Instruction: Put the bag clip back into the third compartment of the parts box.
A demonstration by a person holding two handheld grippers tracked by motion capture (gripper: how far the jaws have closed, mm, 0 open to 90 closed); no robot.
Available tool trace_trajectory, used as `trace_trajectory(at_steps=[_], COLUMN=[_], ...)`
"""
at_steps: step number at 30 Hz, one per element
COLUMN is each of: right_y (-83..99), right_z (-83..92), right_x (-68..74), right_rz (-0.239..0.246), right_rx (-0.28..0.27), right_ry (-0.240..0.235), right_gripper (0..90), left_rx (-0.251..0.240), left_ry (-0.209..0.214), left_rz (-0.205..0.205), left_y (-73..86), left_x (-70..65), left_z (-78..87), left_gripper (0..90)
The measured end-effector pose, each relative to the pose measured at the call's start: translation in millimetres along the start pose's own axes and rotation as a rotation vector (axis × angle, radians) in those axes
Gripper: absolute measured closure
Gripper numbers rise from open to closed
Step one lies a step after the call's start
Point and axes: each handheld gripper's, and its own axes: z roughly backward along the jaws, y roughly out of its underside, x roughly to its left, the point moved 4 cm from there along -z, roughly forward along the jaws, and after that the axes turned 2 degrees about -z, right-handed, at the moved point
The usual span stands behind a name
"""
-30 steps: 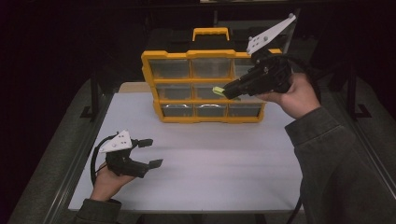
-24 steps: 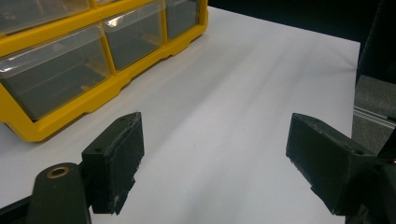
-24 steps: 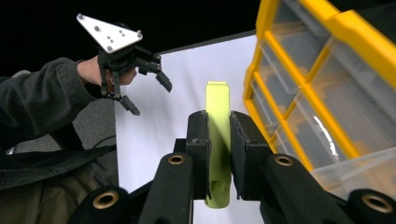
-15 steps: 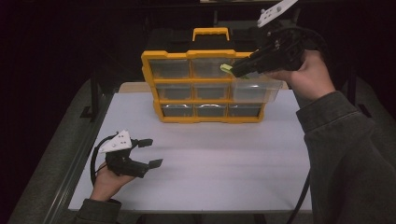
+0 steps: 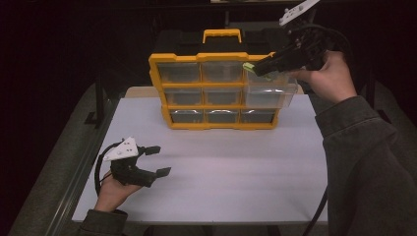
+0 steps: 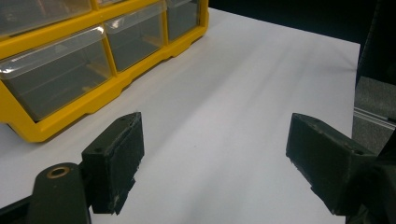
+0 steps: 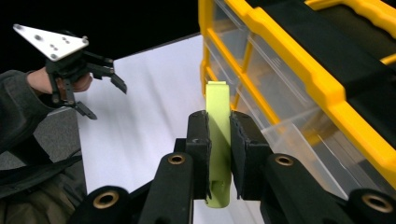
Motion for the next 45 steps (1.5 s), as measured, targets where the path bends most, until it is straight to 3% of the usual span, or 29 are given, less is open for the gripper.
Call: trace_trajectory(at_steps=[23,45], right_y=[23.4,46.4], right_z=[4.1,-8.3], right_x=[-37.3,-55.2], right_rz=[-0.102,-0.161], right_rx=[0.039,0.062], right_ry=[0.091,0.077], right_gripper=[77.2,77.0], left_rx=[0.004,-0.005], left_ry=[-0.001,-0.003], left_rz=[-0.005,-0.006], left_y=[0.3,-0.1], left_x=[1.6,2.7], left_z=[-0.9,0.1], left_gripper=[19.5,19.5])
